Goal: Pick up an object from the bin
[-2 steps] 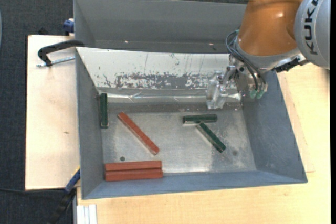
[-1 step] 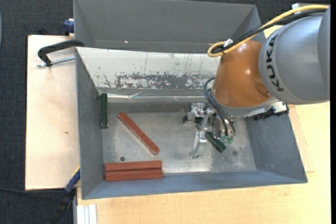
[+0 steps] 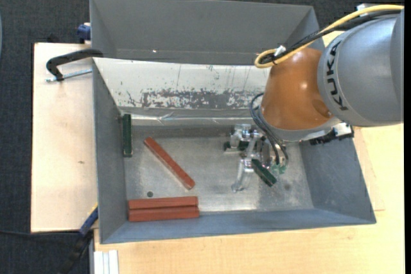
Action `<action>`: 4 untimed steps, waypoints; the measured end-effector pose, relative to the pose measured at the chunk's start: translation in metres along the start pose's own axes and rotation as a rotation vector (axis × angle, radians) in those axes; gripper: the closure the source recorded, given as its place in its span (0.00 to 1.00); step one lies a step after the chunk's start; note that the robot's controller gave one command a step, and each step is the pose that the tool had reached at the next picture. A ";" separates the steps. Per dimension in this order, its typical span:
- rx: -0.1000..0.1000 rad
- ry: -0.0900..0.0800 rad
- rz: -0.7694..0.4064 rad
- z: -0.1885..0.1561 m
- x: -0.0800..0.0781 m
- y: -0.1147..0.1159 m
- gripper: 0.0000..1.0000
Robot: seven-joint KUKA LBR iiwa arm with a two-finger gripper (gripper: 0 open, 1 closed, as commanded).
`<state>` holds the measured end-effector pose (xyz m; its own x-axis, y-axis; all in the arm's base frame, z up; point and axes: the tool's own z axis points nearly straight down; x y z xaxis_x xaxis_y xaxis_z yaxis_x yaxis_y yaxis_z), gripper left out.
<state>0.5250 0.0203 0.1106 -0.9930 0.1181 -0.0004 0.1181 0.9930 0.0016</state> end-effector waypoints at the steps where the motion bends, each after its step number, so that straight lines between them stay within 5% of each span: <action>1: -0.001 -0.005 0.009 -0.001 -0.036 -0.047 0.00; 2: 0.000 0.000 0.138 0.040 -0.044 -0.050 1.00; 3: 0.000 0.000 0.138 0.040 -0.044 -0.050 1.00; 4: -0.001 -0.011 0.269 -0.141 -0.063 -0.066 1.00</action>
Offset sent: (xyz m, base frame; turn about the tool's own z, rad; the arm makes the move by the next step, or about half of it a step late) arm 0.0371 -0.0554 -0.0406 0.1392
